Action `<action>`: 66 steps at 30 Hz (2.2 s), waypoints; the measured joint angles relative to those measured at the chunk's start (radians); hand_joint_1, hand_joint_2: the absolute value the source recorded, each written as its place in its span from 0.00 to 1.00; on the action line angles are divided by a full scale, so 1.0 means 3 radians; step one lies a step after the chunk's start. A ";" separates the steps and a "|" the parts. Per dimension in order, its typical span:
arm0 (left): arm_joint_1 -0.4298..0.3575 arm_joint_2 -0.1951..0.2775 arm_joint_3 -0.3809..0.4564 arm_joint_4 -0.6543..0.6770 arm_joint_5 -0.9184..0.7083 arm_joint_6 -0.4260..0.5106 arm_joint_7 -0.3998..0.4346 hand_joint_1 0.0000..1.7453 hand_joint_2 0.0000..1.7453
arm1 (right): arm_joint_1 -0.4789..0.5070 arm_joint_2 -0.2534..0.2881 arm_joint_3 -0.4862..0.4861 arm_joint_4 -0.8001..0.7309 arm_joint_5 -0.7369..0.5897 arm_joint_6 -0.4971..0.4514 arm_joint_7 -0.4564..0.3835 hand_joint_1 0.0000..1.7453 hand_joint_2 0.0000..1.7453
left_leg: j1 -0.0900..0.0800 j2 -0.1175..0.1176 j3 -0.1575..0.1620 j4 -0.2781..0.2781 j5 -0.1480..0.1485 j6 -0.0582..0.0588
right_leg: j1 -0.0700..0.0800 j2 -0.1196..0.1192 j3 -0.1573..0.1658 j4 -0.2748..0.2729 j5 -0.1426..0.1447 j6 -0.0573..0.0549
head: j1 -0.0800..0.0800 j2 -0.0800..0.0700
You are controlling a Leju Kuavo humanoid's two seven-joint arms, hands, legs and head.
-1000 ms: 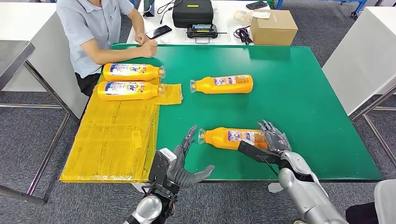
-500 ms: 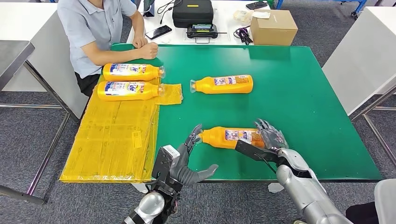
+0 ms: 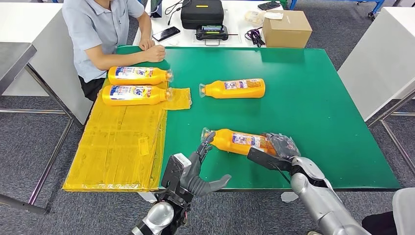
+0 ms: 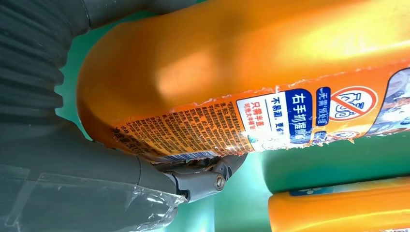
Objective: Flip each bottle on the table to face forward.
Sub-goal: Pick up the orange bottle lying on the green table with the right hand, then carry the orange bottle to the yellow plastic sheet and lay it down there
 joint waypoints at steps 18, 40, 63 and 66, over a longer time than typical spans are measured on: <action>-0.0017 -0.0010 0.0007 0.0001 0.0260 0.0372 -0.0446 0.00 1.00 | 0.0153 0.0094 -0.0273 -0.0081 -0.0657 0.0114 -0.0300 1.00 1.00 | 0.0000 -0.0001 -0.0002 0.0000 0.0000 0.0000 | 0.0000 0.0000 0.0000 0.0000 0.0000 0.0000 | 0.0000 0.0000; 0.0137 -0.0027 0.0172 -0.0175 0.1602 0.0463 -0.0570 0.00 1.00 | 0.0232 0.0380 -0.0551 -0.0262 -0.1023 0.0081 -0.0431 1.00 1.00 | 0.0000 -0.0002 -0.0006 0.0000 0.0000 0.0000 | 0.0000 -0.0001 -0.0003 0.0001 0.0000 0.0000 | 0.0000 0.0000; -0.0139 -0.0055 0.0393 0.0268 0.2071 0.0139 -0.0438 0.00 1.00 | 0.0196 0.0524 -0.0175 -0.0342 -0.1028 0.0328 -0.0664 1.00 1.00 | 0.0000 -0.0002 -0.0007 0.0000 0.0001 0.0000 | 0.0000 -0.0001 -0.0005 0.0001 0.0000 0.0000 | 0.0000 0.0000; -0.0135 -0.0103 0.0482 0.0274 0.2013 0.0239 -0.0463 0.00 1.00 | 0.0210 0.0525 -0.0115 -0.0346 -0.1051 0.0348 -0.0692 1.00 1.00 | 0.0000 -0.0002 -0.0008 0.0000 0.0001 0.0000 | 0.0000 -0.0001 -0.0005 0.0001 0.0000 0.0000 | 0.0000 0.0000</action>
